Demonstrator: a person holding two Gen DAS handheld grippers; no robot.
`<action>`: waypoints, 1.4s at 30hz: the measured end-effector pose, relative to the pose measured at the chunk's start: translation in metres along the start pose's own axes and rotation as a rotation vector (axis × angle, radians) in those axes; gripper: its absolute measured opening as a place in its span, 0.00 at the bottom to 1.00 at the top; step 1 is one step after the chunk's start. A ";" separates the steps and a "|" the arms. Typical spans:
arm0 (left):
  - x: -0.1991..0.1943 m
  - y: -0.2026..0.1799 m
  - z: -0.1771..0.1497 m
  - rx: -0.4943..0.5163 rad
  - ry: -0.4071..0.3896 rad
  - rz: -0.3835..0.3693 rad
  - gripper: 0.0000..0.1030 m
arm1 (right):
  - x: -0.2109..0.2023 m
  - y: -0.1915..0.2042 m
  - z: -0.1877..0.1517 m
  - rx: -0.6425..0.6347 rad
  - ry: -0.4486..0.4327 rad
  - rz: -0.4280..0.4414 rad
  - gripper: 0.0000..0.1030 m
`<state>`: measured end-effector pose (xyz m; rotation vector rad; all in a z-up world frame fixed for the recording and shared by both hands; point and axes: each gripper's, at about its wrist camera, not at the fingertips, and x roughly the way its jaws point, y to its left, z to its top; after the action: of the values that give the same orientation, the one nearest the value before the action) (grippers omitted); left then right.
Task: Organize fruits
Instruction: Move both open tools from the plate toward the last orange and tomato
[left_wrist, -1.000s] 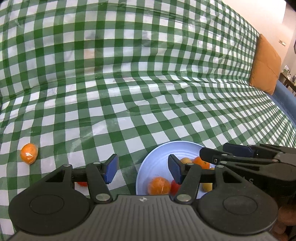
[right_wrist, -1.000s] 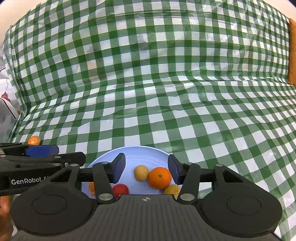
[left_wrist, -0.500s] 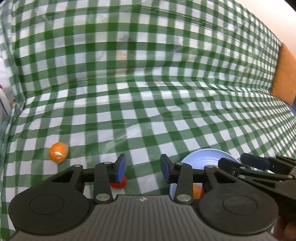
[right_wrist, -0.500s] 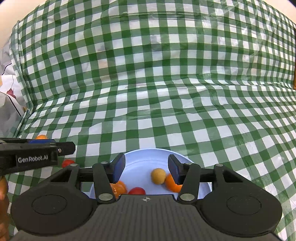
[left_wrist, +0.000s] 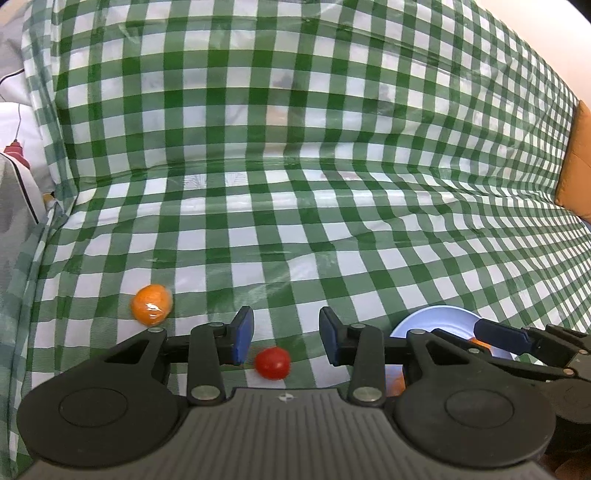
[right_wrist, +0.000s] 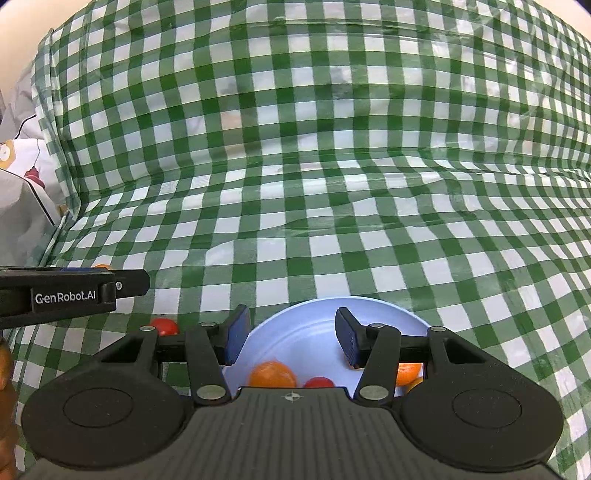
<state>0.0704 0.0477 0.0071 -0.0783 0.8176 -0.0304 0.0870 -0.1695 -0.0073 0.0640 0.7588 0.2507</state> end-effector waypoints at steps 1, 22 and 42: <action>-0.001 0.001 0.000 -0.002 -0.001 0.002 0.42 | 0.001 0.002 0.000 -0.001 0.001 0.001 0.52; -0.006 0.020 -0.003 -0.036 -0.009 0.041 0.40 | 0.014 0.035 0.002 -0.019 -0.016 0.029 0.52; 0.008 0.072 0.000 -0.155 0.001 0.130 0.17 | 0.030 0.066 -0.006 -0.086 -0.016 0.168 0.46</action>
<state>0.0757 0.1193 -0.0051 -0.1708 0.8239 0.1558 0.0906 -0.0988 -0.0220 0.0478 0.7265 0.4417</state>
